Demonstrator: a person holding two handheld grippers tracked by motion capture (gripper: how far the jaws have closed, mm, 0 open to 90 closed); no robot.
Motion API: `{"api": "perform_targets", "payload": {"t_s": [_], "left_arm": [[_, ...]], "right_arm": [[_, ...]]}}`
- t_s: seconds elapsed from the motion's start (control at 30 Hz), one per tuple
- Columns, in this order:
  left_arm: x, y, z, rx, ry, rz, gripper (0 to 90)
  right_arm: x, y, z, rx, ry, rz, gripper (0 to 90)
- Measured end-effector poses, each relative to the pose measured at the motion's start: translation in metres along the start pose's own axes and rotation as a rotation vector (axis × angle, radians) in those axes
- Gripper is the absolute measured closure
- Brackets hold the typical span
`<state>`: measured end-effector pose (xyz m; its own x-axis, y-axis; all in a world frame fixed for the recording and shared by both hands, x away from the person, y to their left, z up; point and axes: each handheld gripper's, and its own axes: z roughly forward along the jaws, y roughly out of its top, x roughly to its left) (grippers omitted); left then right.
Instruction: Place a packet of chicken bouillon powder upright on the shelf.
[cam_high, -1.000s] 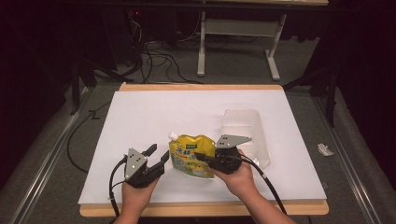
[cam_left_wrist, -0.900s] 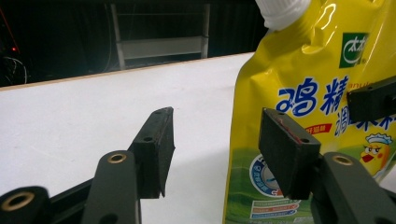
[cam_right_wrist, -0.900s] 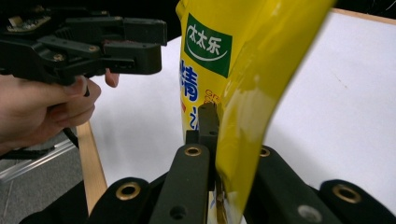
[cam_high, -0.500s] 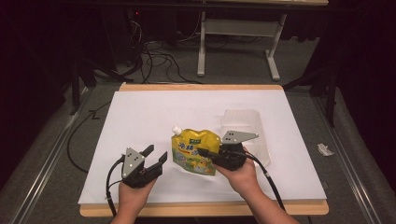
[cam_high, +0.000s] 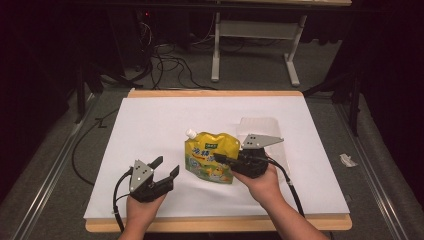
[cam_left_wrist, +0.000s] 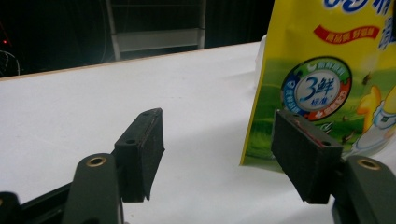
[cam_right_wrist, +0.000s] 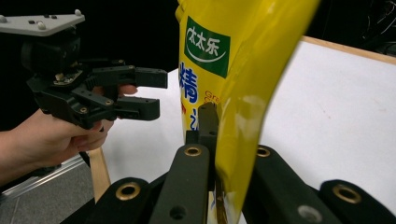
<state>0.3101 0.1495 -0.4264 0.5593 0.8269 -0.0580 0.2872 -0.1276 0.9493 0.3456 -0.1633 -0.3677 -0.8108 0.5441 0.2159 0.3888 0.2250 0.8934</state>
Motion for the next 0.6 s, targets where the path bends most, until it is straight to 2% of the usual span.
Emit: {"api": "perform_targets", "payload": {"t_s": [0.23,0.47,0.6], "left_arm": [[0.000,-0.001,0.000,0.000,0.000,0.006,34.1],[0.002,-0.002,0.000,0.004,0.003,-0.006,33.8],[0.001,-0.002,0.000,0.001,0.001,0.001,33.8]], "right_arm": [[0.002,0.011,-0.002,0.003,0.003,-0.023,90.0],[0.001,0.019,-0.006,0.000,0.005,-0.021,90.0],[0.001,0.024,-0.010,-0.007,0.010,-0.024,90.0]]}}
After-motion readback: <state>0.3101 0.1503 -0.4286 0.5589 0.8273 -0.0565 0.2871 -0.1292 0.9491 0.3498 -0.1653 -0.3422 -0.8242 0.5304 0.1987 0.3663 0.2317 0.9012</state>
